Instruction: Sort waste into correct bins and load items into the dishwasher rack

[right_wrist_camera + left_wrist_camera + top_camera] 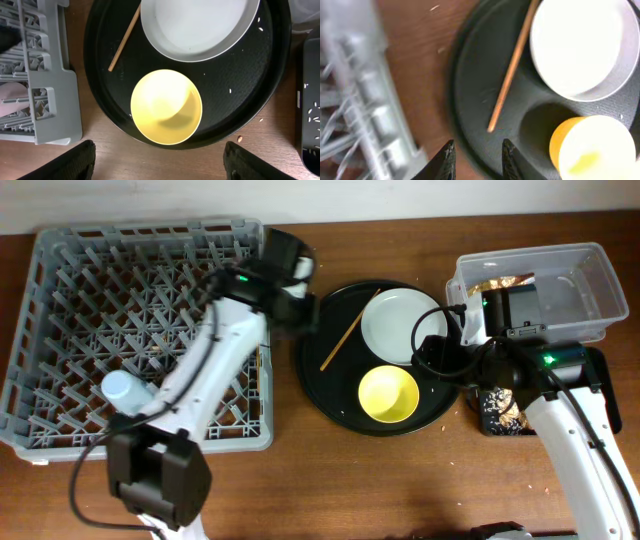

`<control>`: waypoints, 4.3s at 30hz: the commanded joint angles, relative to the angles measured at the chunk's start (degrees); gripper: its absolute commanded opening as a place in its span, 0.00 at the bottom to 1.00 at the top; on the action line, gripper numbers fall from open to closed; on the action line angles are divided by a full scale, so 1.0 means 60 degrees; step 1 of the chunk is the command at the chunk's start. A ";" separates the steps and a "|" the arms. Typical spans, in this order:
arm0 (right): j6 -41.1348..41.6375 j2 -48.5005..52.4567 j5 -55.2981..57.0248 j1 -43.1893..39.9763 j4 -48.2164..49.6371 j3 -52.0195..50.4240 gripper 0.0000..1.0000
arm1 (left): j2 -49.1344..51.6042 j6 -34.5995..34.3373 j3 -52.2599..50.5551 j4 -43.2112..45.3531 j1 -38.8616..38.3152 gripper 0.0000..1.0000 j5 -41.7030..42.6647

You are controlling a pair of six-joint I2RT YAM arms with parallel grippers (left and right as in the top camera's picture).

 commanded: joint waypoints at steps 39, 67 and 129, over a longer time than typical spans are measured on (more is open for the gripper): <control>-0.0098 -0.0018 -0.0051 -0.0044 0.0036 0.0055 0.83 | 0.0648 -0.1173 -0.0113 -0.1432 0.1705 0.09 -0.1617; -0.0098 -0.0015 -0.0047 -0.0044 0.0033 0.0055 0.96 | 0.2845 -0.1005 -0.0736 0.0739 -0.1832 0.32 0.2962; -0.0095 0.0277 -0.0051 -0.0044 0.0102 0.0055 0.98 | 0.0572 0.0229 0.1745 -0.1344 0.0776 0.51 0.1038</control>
